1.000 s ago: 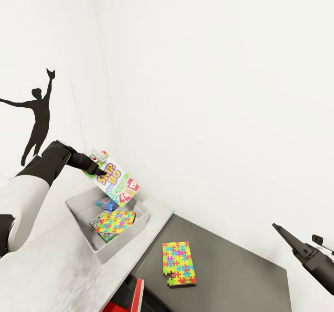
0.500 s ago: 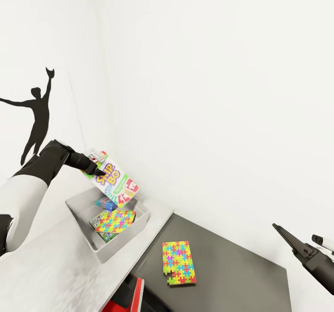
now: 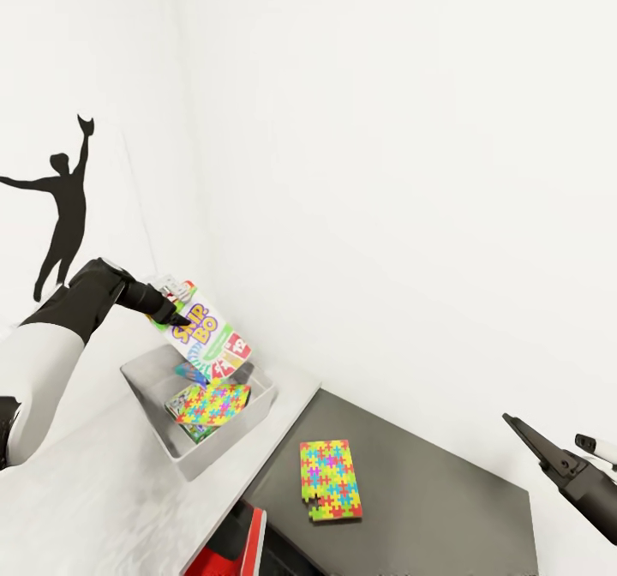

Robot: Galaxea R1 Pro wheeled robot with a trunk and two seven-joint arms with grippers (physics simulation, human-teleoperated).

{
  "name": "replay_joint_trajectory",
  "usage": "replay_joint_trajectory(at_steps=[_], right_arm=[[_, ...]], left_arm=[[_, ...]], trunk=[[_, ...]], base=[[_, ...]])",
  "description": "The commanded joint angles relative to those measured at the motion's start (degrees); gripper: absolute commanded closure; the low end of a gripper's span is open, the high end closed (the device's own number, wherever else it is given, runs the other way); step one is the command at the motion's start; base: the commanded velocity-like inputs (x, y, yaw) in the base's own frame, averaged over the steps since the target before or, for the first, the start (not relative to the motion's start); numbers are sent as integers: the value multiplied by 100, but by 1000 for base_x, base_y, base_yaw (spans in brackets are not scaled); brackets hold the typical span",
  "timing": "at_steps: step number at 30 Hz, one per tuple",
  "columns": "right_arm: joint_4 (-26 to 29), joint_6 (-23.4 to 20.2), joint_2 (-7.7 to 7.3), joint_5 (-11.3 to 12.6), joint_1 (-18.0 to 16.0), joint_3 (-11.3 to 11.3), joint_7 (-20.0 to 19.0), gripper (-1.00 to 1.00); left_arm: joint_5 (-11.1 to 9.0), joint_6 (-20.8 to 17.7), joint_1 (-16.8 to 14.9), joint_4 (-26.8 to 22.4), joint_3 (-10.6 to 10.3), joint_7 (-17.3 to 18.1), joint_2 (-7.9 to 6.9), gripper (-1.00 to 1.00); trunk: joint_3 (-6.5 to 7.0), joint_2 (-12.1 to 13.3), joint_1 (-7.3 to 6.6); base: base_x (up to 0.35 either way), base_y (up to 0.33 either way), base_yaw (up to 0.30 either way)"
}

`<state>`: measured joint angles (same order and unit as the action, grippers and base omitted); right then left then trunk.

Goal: Put all the toys in the child's room - the three board games (two on the bed and one on the table), the two jigsaw puzzles on the table, and the tennis ball on the table - inside the toy box on the table in the child's room.

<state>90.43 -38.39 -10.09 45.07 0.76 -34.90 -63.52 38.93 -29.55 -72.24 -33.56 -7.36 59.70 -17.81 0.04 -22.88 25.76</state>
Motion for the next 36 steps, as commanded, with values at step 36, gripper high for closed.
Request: replay_joint_trajectory(at_steps=[36], right_arm=[[1, -46, -10, 37, 1, 1, 6, -100]], left_arm=[[259, 338, -41, 14, -400, 522, -12, 100]], trunk=[[-337, -4, 2]], base=[[0, 0, 0]])
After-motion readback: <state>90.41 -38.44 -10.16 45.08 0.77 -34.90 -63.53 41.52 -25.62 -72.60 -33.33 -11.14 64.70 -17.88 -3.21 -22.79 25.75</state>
